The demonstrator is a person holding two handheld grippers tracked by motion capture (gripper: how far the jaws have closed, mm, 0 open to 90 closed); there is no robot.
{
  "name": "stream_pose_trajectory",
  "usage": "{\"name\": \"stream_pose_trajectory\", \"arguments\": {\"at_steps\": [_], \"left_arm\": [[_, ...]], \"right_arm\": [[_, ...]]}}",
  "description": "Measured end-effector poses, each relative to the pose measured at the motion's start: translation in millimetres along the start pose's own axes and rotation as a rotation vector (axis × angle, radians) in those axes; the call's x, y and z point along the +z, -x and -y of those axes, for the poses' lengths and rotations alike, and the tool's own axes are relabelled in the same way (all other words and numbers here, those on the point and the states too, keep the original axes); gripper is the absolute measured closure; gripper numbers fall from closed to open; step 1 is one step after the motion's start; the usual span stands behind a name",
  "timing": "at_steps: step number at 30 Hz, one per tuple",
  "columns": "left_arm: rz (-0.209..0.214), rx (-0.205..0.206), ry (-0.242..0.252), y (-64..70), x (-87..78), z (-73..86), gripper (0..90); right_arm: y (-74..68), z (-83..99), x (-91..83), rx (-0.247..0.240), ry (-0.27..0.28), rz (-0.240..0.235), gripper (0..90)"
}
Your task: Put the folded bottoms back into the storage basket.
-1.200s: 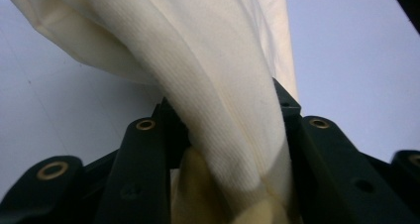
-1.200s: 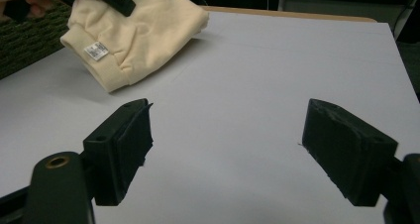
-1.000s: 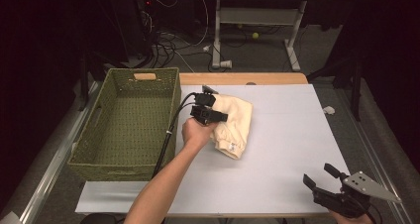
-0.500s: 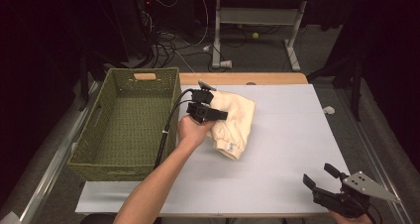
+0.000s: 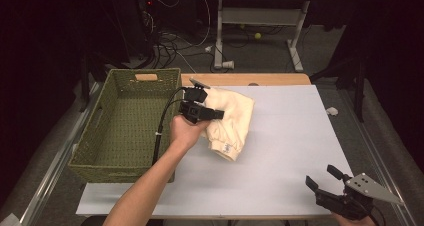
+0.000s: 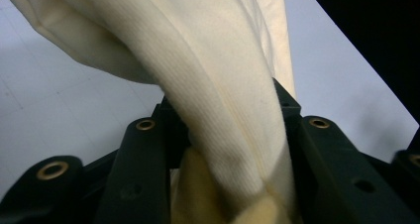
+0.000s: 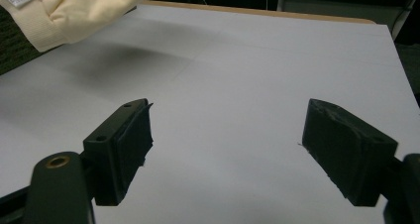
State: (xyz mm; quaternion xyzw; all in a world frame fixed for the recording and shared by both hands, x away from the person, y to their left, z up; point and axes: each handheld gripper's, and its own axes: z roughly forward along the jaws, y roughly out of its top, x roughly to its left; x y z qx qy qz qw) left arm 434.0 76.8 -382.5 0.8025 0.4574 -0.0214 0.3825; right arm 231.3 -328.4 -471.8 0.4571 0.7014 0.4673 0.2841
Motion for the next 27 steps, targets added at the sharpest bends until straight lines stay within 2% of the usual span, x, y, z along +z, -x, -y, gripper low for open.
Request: {"name": "stream_pose_trajectory", "arguments": {"at_steps": [13, 27], "left_arm": [[0.014, 0.014, -0.013, 1.6, -8.2, 4.8, 60.3], [0.034, 0.018, 0.000, 0.5, -21.5, 9.0, 60.2]], "right_arm": [[0.8, -0.1, 1.0, 0.000, 0.001, -0.003, 20.3], [0.8, -0.2, 0.9, 0.002, 0.001, -0.003, 20.2]]}}
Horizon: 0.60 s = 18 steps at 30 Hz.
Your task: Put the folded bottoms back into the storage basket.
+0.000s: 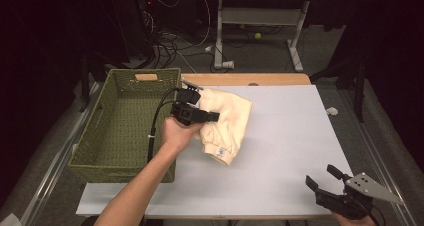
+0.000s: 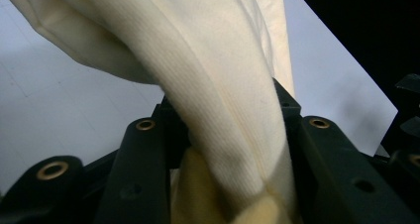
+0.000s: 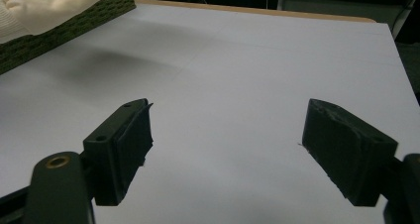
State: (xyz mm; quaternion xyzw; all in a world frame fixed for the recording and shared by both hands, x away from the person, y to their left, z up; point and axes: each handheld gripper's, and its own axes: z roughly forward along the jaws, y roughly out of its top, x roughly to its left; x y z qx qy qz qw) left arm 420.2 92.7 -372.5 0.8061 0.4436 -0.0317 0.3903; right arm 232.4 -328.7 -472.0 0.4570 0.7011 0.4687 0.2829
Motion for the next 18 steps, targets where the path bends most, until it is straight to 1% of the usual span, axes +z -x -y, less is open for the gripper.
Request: {"name": "stream_pose_trajectory", "arguments": {"at_steps": [2, 10, 18], "left_arm": [[0.003, -0.005, 0.003, -0.2, -1.5, 0.3, 60.2], [0.014, 0.007, 0.009, 1.1, -9.4, 3.0, 60.2], [0.024, 0.003, 0.021, 1.1, -16.8, 5.4, 60.2]], "right_arm": [[0.0, 0.0, 0.0, -0.001, 0.000, 0.000, 20.2], [-0.1, -0.1, 0.4, -0.001, -0.002, 0.004, 20.3], [-0.2, 0.0, 0.3, -0.002, -0.002, 0.003, 20.2]]}}
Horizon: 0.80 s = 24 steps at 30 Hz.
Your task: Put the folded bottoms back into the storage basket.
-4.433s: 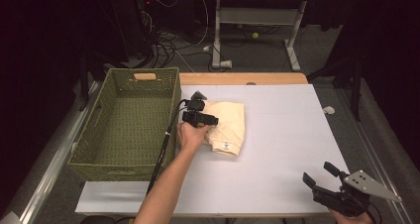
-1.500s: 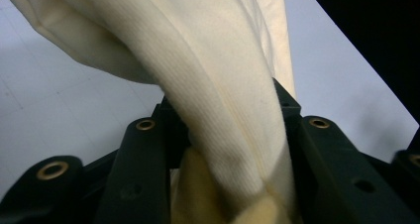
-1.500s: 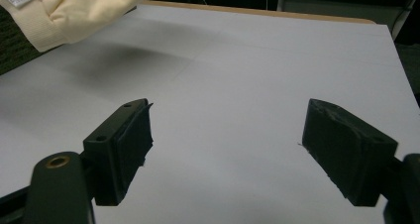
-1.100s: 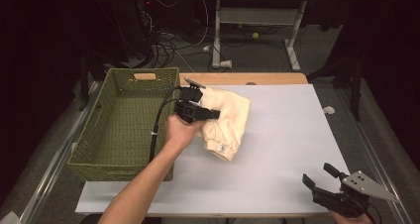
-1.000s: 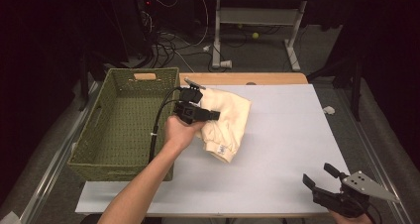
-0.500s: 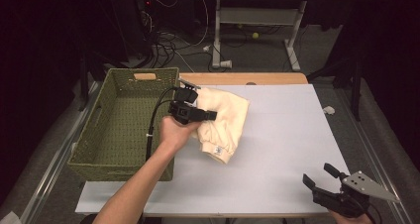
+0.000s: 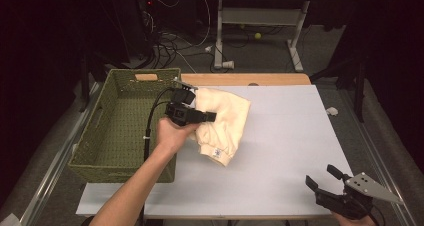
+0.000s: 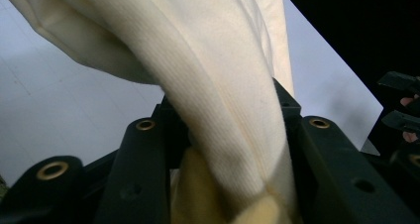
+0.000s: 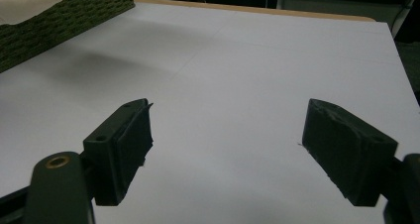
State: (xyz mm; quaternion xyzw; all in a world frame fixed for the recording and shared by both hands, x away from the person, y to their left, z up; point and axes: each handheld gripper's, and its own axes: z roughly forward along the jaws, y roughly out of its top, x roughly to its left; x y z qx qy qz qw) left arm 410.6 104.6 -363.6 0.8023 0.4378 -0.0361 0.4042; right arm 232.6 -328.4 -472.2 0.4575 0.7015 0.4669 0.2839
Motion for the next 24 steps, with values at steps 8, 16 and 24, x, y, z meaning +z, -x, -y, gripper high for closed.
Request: {"name": "stream_pose_trajectory", "arguments": {"at_steps": [8, 16, 24], "left_arm": [[0.010, -0.001, 0.014, -0.8, -8.6, 1.5, 60.2], [0.011, 0.000, 0.030, -2.4, -23.4, 6.2, 60.2], [0.017, -0.009, 0.051, -6.4, -36.6, 10.0, 60.1]], "right_arm": [[0.1, -0.1, 0.1, -0.001, 0.000, 0.000, 20.3], [0.1, 0.0, 0.1, 0.001, 0.000, 0.001, 20.3], [0.1, -0.1, 0.1, 0.002, -0.002, 0.005, 20.3]]}}
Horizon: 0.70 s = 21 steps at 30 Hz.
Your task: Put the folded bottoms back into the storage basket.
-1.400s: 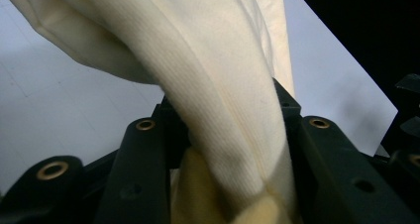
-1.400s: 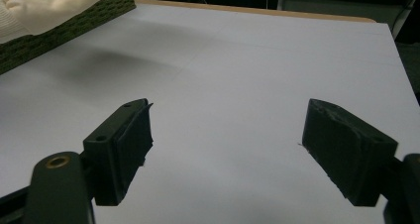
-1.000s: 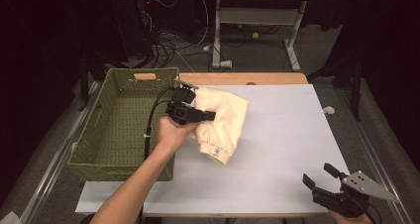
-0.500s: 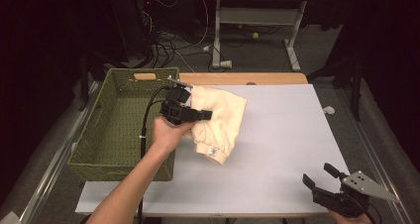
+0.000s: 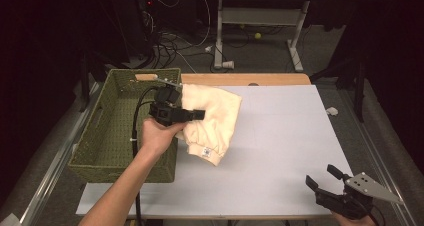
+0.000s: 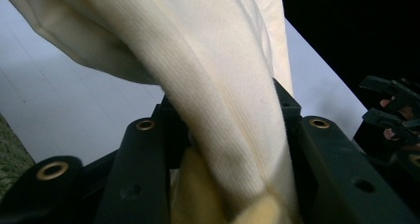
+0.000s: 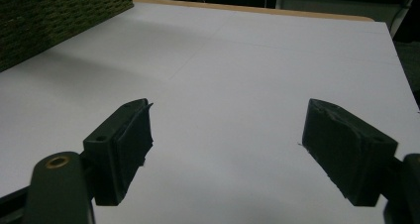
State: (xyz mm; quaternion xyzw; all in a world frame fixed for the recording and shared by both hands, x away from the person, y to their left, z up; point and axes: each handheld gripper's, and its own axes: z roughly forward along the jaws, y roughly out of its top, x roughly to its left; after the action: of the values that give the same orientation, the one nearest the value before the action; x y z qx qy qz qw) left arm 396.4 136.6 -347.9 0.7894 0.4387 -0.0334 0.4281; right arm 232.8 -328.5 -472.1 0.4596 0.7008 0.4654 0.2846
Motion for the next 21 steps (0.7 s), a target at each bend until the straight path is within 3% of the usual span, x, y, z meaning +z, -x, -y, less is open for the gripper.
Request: {"name": "stream_pose_trajectory", "arguments": {"at_steps": [4, 21], "left_arm": [[0.015, -0.004, 0.011, -3.5, -6.0, -0.1, 60.1], [0.000, -0.038, 0.062, -15.9, -40.7, 10.7, 60.1]], "right_arm": [[0.0, -0.1, 0.4, -0.001, -0.001, 0.001, 20.3], [-0.1, -0.2, 0.9, -0.004, -0.004, 0.002, 20.2]]}}
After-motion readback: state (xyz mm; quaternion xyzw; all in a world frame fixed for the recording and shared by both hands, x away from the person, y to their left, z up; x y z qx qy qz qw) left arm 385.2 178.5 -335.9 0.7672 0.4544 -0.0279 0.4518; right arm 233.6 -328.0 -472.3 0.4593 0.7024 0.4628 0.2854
